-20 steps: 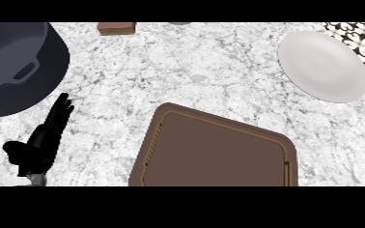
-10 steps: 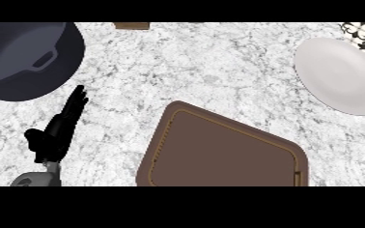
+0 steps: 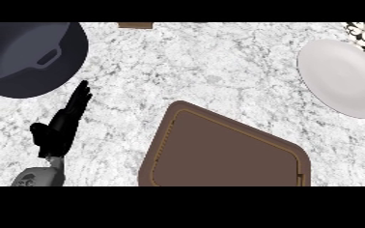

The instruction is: Pick the eggplant from the tray and place it in the plate

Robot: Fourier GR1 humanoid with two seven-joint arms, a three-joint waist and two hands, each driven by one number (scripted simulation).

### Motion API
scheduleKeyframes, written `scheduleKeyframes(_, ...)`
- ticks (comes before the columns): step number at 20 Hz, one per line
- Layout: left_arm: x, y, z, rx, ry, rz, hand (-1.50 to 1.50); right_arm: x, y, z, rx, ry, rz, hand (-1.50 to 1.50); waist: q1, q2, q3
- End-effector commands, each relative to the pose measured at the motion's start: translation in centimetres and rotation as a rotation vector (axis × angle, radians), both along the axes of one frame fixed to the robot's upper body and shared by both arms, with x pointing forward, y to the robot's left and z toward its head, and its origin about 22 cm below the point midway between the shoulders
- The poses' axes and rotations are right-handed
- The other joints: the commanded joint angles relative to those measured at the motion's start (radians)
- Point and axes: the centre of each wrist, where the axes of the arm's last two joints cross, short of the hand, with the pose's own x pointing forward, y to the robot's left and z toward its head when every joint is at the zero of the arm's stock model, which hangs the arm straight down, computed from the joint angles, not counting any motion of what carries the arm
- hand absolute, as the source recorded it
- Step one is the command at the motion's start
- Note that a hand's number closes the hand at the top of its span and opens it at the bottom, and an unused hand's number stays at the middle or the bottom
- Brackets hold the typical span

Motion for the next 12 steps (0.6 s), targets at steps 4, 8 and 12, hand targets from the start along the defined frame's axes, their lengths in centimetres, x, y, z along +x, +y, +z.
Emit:
scheduleKeyframes(4, 1.1, 0.2, 0.5, -0.009, -0.016, -0.008, 0.0, 6.7, 5.7, -2.3, 0.044, 0.008, 0.059, 1.5, 0.008, 0.003, 0.0)
scheduleKeyframes(8, 0.1, 1.4, 1.3, -0.017, -0.003, -0.023, 0.0, 8.9, 8.2, -3.3, 0.049, 0.037, 0.063, 1.5, 0.009, 0.0, 0.0)
scheduleKeyframes(12, 1.0, -0.4, -0.3, 0.0, -0.011, -0.035, 0.0, 10.5, 9.1, -3.8, 0.058, 0.062, 0.052, 1.5, 0.013, 0.006, 0.001)
